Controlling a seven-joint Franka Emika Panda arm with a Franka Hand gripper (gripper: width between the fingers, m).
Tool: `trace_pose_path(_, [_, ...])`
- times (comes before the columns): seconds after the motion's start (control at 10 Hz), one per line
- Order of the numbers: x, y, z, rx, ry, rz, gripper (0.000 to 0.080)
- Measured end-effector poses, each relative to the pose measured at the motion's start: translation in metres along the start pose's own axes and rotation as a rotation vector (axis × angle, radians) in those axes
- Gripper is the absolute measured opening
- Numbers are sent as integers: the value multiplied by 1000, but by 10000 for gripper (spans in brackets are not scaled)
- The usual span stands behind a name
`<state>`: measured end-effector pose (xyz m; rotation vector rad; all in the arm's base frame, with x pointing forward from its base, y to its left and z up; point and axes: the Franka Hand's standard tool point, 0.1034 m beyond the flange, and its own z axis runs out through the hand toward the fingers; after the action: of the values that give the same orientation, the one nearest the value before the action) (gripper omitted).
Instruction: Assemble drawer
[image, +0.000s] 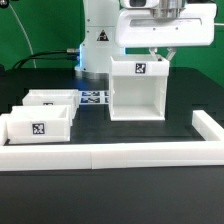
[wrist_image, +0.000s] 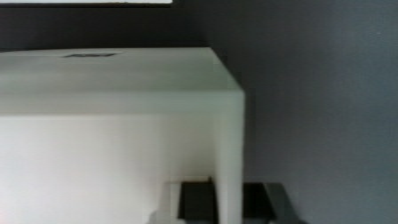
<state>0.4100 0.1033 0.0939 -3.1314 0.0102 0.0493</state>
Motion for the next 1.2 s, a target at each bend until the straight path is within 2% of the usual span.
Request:
trace_pose_path(0.5, [0, 0, 0, 0, 0, -3, 37])
trace_pose_path(0.6, [8, 4, 0, 8, 1, -29, 37])
trace_pose_path(1.2, [81, 10, -3, 35, 56, -18, 37])
